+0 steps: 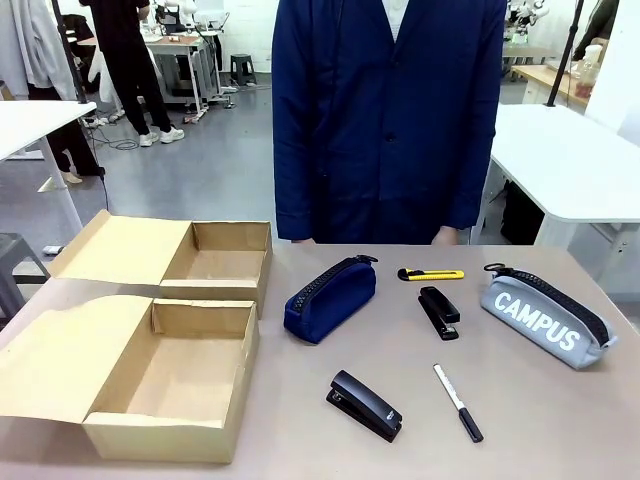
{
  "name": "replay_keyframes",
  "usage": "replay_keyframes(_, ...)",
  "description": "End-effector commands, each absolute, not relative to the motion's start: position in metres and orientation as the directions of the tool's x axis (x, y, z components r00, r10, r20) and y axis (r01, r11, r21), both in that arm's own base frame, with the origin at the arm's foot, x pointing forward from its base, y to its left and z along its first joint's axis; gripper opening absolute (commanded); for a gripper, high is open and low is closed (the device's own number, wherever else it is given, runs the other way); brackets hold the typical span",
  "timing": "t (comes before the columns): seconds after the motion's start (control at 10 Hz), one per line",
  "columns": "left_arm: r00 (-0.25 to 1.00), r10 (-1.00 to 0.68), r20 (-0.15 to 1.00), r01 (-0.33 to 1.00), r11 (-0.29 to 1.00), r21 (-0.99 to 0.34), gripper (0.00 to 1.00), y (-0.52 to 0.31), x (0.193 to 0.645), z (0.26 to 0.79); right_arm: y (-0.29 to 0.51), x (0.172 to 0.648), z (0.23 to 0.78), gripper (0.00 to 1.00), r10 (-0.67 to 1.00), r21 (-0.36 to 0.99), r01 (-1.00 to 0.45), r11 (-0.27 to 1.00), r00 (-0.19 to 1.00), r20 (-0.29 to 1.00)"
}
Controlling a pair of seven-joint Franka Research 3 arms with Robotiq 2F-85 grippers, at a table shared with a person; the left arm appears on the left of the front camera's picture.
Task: Place items inside the box.
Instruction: Pick up a Pencil pouch or Stapler and place it inside the Mailer Box closest to the robot.
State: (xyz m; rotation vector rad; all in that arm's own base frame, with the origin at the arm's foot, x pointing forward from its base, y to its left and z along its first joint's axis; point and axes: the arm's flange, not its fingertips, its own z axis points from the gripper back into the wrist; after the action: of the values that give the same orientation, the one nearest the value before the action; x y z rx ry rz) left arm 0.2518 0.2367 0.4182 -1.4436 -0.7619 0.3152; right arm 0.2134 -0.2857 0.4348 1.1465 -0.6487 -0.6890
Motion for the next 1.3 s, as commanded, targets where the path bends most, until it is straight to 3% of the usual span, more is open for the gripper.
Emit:
replay_keyframes(0.0,0.724,0.620,0.302,0.268,0.150,-0.952,1.00,0.238,0.249,0.423,-0.291,0.210,0.439,1.00,-0.777,0.956,0.148,0.254,0.619,0.111)
replay_keyframes(0.2,0.724,0.620,0.302,0.268,0.150,-0.952,1.00,0.238,0.249,0.423,-0.268,0.228,0.438,1.00,-0.697,0.940,0.146,0.308,0.707,0.119)
replay_keyframes(0.5,0.724,0.620,0.302,0.268,0.150,-0.952,1.00,0.238,0.249,0.423,-0.186,0.289,0.454,1.00,-0.390,0.885,0.010,0.466,0.900,0.195)
replay_keyframes(0.7,0.724,0.620,0.302,0.268,0.150,-0.952,1.00,0.238,0.249,0.423,-0.175,0.311,0.447,1.00,-0.347,0.840,0.055,0.540,0.924,0.163)
replay_keyframes(1.0,0.724,0.620,0.302,0.268,0.150,-0.952,1.00,0.238,0.249,0.423,-0.263,0.232,0.444,1.00,-0.460,0.872,0.048,0.487,0.863,0.209)
replay_keyframes(1.2,0.724,0.620,0.302,0.268,0.150,-0.952,1.00,0.238,0.249,0.423,-0.292,0.186,0.424,1.00,-0.610,0.902,0.133,0.411,0.776,0.164)
